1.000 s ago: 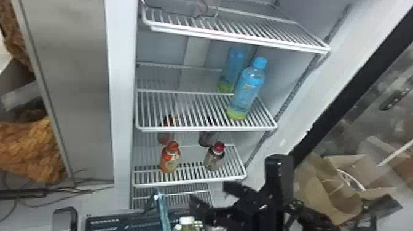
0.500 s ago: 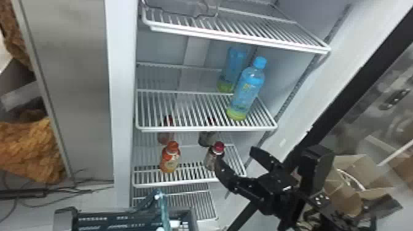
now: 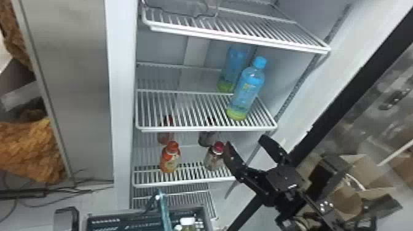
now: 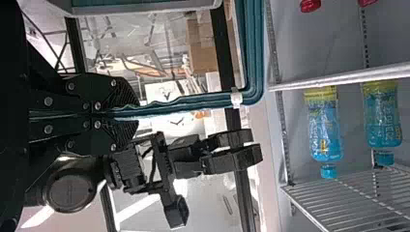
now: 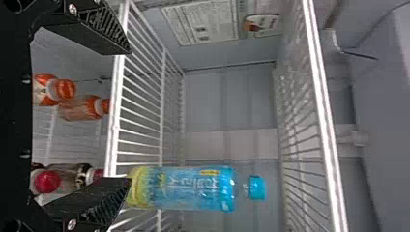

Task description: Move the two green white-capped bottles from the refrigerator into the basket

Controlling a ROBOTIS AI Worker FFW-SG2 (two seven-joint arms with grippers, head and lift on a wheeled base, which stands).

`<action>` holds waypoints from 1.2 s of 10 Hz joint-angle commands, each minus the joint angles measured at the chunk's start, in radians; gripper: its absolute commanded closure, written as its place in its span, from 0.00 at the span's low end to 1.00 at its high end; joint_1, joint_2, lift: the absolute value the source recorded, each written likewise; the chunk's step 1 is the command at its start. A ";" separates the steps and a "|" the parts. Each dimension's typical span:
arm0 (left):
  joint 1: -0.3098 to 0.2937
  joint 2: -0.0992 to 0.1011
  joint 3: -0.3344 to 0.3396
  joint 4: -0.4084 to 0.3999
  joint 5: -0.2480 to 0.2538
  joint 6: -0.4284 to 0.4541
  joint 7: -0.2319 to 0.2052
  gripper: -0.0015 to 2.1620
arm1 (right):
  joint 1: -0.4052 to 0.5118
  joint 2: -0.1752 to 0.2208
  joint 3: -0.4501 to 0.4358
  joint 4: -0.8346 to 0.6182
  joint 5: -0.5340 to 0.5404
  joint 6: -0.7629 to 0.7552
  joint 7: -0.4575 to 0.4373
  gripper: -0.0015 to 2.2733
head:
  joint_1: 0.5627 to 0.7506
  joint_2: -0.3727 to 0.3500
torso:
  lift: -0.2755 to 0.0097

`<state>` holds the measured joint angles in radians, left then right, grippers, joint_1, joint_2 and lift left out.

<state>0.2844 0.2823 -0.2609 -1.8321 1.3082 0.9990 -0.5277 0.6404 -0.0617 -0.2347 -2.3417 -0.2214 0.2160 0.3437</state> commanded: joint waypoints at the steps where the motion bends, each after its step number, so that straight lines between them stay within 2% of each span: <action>1: 0.000 0.000 0.000 0.000 0.000 0.000 0.000 0.54 | 0.015 0.008 0.003 0.031 -0.004 -0.088 -0.005 0.05 | 0.70 0.03 | 0.95; 5: 0.000 0.000 0.000 0.000 0.000 0.000 0.000 0.54 | 0.049 0.016 0.035 0.055 -0.006 -0.155 -0.026 0.05 | 0.70 0.03 | 0.95; 12: 0.003 -0.002 0.000 0.000 0.004 -0.005 0.000 0.54 | 0.057 0.023 0.045 0.087 -0.008 -0.238 -0.045 0.05 | 0.70 0.03 | 0.95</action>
<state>0.2871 0.2817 -0.2612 -1.8321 1.3121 0.9937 -0.5277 0.6959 -0.0394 -0.1894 -2.2527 -0.2293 -0.0165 0.2995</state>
